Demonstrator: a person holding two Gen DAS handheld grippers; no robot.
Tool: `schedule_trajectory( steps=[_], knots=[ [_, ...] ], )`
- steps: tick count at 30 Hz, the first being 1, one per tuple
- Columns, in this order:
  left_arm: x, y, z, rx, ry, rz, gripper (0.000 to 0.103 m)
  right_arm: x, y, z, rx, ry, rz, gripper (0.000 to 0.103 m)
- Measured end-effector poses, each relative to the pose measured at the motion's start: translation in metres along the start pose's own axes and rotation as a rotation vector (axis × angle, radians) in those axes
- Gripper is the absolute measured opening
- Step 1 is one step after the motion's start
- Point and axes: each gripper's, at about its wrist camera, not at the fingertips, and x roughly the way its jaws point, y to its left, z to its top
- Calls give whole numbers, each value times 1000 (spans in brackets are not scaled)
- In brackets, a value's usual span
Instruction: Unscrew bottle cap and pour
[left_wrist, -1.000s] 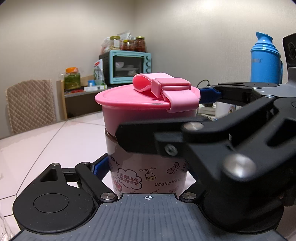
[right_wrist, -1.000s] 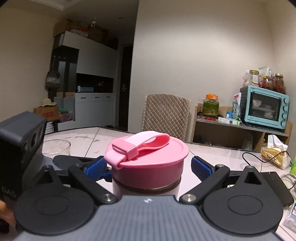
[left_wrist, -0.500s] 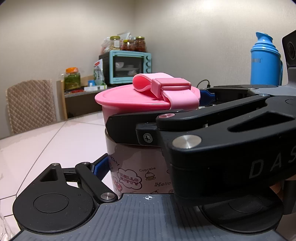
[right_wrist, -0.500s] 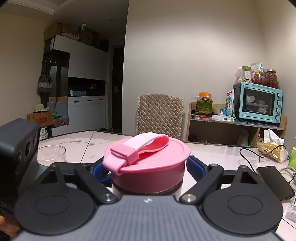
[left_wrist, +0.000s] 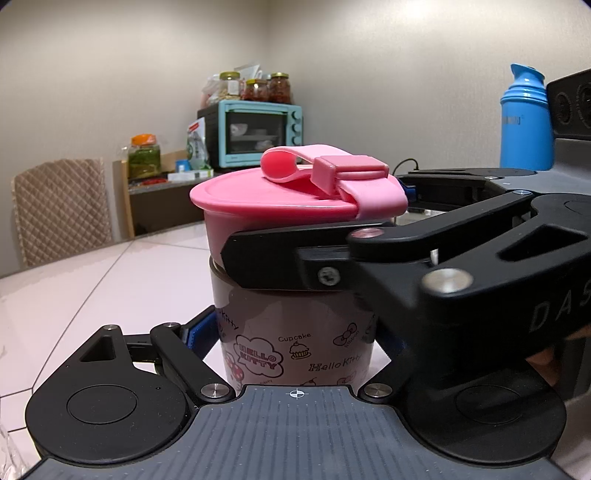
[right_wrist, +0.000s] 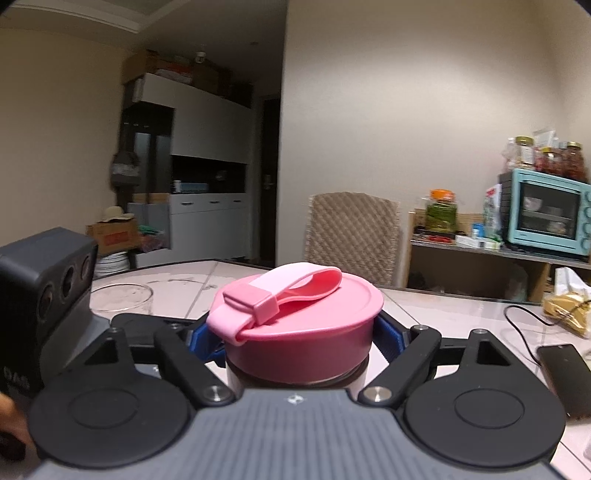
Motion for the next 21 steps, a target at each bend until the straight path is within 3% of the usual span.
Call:
schedule_trajectory(
  steps=[14,21],
  knots=[
    [0,-1,-1,0,0,0,90,5,-53,7,-45,10,340,85],
    [1,0,-2,0,0,0,90,8,-64,16,-72,33,430,85]
  ],
)
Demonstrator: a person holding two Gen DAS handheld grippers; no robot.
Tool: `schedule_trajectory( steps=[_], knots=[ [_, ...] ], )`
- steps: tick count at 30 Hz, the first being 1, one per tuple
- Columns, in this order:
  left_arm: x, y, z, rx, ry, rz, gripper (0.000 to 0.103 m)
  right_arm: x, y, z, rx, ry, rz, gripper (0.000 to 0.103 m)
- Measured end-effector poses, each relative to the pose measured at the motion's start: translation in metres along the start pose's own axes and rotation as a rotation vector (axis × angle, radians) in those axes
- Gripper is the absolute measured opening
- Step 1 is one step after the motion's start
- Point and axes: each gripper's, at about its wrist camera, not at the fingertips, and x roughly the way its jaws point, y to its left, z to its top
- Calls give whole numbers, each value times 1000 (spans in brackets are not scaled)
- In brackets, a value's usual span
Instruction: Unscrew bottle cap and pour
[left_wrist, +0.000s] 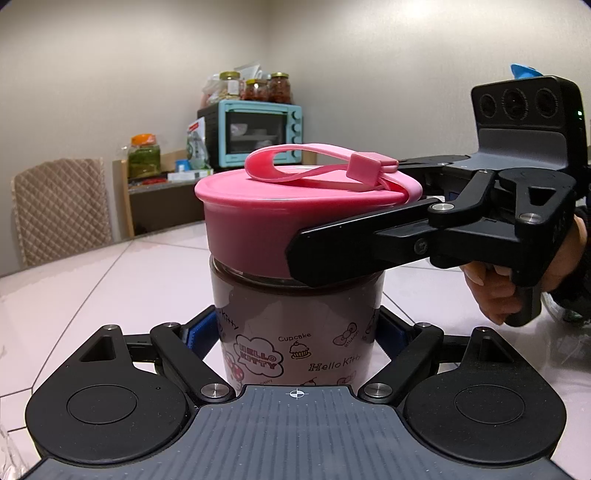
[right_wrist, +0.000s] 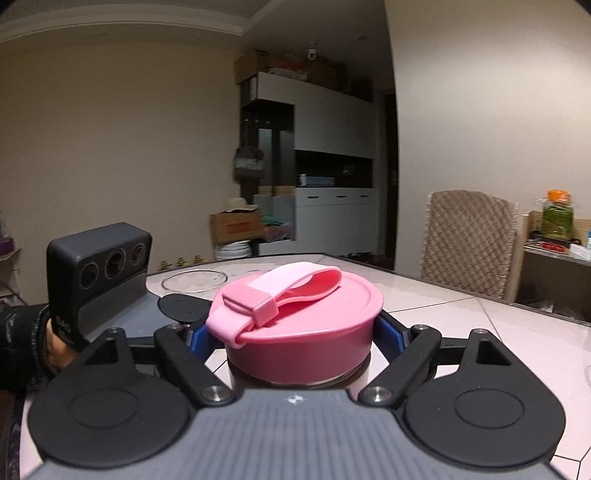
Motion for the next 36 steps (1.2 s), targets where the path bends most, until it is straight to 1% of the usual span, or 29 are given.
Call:
schedule_trajectory(
  steps=[7,9,10,12,13,16,17,20,26,30,36],
  knots=[
    [1,0,0,0,0,0,90,-1,0,4,5,4,-3,86],
    [1,0,-1,0,0,0,90,-3,1,3,11,5,-16,86],
    [1,0,-1,0,0,0,90,-3,3,4,12,8,-31,87],
    [1,0,-1,1,0,1,90,-2,9,4,5,17,-75,95],
    [1,0,0,1,0,1,90,-3,13,4,5,18,-92,95],
    [1,0,-1,1,0,1,90,-6,22,4,26,14,-172,96],
    [1,-1,-1,1,0,1,90,-5,24,4,29,12,-182,96],
    [1,-1,0,1,0,1,90,-5,39,3,35,2,-268,96],
    [1,0,0,1,0,1,90,1,56,2,39,-28,-371,96],
    [1,-1,0,1,0,1,90,7,60,-2,57,-47,-406,96],
    [1,-1,0,1,0,1,90,16,63,-6,89,-56,-438,95]
  ],
)
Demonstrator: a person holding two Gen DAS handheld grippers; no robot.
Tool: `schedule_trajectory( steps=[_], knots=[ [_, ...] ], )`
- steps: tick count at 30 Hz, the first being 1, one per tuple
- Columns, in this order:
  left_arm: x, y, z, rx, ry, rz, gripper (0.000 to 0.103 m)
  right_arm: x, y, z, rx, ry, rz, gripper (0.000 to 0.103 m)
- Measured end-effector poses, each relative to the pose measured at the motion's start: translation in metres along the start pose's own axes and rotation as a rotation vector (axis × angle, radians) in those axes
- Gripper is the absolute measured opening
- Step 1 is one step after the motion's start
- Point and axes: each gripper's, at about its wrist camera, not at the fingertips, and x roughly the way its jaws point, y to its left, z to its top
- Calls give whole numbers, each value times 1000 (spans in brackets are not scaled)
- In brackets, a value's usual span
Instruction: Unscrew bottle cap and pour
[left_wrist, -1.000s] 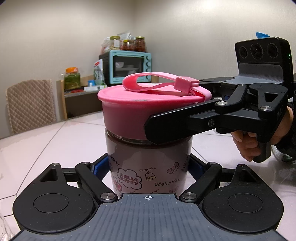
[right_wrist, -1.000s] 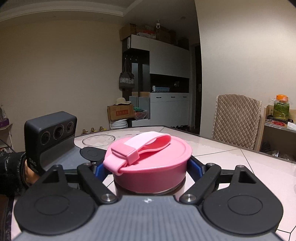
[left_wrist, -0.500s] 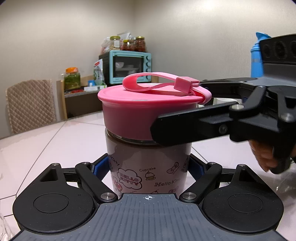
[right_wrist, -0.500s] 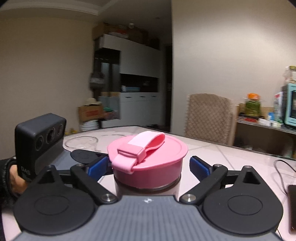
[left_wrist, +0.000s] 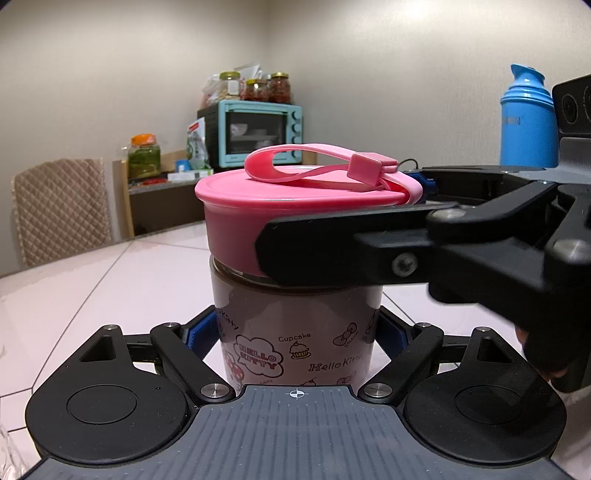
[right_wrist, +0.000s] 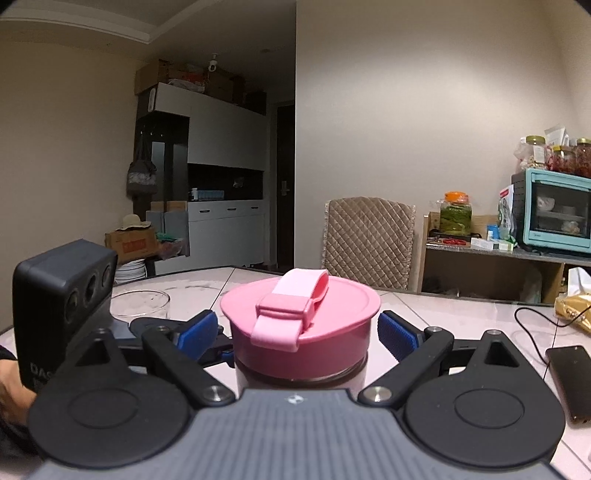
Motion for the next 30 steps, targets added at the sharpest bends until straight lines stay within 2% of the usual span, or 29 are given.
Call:
schedule_trajectory(
  steps=[10,17,22,25,30],
  knots=[
    [0,0,1,0,0,0,90,2,8,-4,28,-8,-47,93],
    [0,0,1,-1,0,0,90,1,10,-6,24,-4,-75,86],
    [-1,0,1,-1,1,0,90,0,11,-7,18,-3,-74,86],
    [-1,0,1,-1,0,0,90,-2,9,-6,0,2,-38,85],
    [0,-1,2,-2,1,-1,90,0,-10,-2,-18,24,80,85]
  ],
)
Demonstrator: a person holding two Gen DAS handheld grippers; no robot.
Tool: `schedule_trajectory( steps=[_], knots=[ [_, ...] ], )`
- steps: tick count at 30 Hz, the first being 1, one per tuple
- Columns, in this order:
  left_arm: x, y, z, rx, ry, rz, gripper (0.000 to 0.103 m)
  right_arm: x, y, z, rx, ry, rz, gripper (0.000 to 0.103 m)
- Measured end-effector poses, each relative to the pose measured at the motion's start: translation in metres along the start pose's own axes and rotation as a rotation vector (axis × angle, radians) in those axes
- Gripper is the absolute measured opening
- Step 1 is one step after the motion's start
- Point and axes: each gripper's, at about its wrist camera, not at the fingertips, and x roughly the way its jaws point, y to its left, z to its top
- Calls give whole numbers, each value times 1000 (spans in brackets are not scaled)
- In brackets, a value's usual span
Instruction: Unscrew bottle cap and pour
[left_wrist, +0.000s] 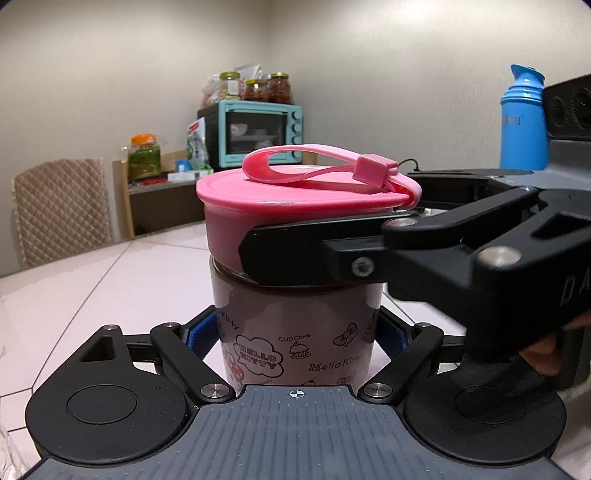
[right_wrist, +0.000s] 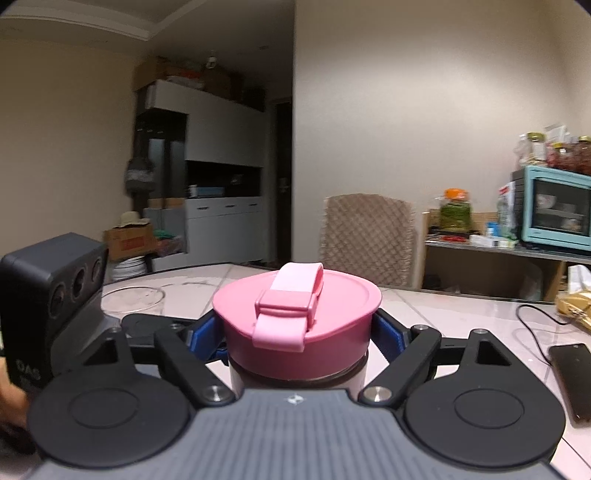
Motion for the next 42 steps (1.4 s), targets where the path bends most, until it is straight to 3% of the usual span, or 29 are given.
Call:
schedule_trajectory(
  steps=[13,19,26,30,42],
  knots=[
    [0,2,1,0,0,0,90,5,-50,15,-86,54,345,85],
    [1,2,1,1,0,0,90,8,-60,19,-71,68,415,86],
    [3,4,1,1,0,0,90,4,-57,23,-61,69,378,86],
    [4,6,1,0,0,0,90,1,-50,22,-57,69,335,98],
    [4,8,2,1,0,0,90,-22,-8,20,-29,19,16,98]
  ],
)
